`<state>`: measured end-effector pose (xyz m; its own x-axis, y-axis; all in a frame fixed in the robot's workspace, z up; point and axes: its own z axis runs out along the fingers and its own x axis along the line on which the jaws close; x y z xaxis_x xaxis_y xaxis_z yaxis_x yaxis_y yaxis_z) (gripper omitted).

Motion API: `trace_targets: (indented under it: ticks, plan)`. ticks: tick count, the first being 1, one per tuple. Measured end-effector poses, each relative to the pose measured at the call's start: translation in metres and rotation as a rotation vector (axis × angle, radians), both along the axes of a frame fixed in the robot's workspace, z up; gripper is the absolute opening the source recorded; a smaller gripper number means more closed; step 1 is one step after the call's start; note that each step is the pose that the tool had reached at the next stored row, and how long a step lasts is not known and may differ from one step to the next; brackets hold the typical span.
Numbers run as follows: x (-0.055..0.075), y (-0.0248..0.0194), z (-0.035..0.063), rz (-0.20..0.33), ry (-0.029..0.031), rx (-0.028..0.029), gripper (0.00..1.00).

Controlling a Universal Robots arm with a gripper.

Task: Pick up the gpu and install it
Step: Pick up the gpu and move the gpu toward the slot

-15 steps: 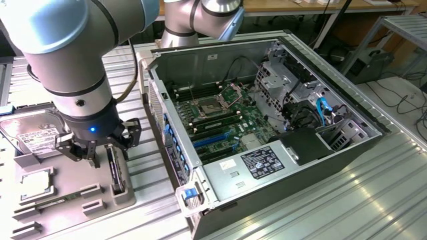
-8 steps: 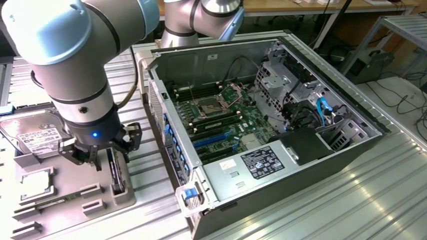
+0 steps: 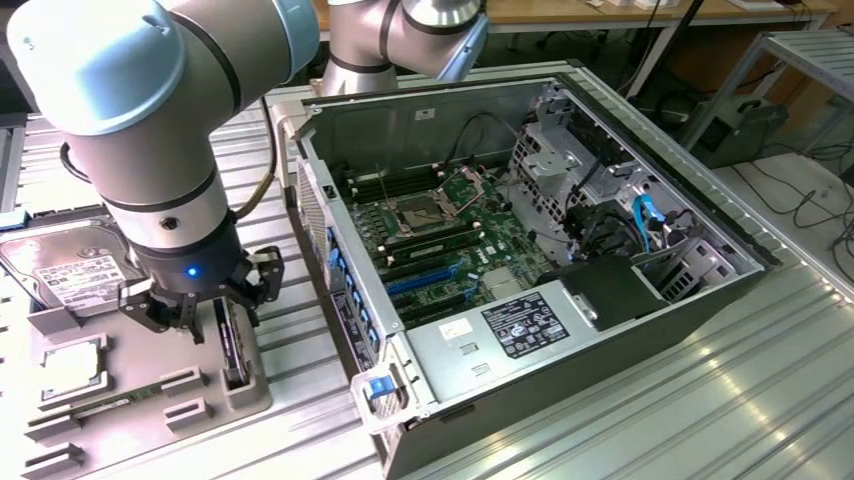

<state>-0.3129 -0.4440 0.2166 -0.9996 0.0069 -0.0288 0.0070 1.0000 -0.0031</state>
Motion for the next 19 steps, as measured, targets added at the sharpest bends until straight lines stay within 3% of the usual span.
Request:
trace_targets:
  ticks: [2, 5, 13, 14, 19]
  plan:
    - [0.0000, 0.0000, 0.0000, 0.000, 0.0000, 0.0000, 0.59]
    - [0.0000, 0.0000, -0.0001, 0.000, -0.0001, 0.0000, 0.45]
    - [0.0022, 0.0000, -0.0006, 0.000, -0.0003, -0.0016, 0.44]
    - [0.0023, 0.0000, -0.0006, 0.000, -0.0003, -0.0016, 0.36]
    - [0.0026, 0.0000, -0.0006, 0.000, -0.0001, -0.0018, 0.35]
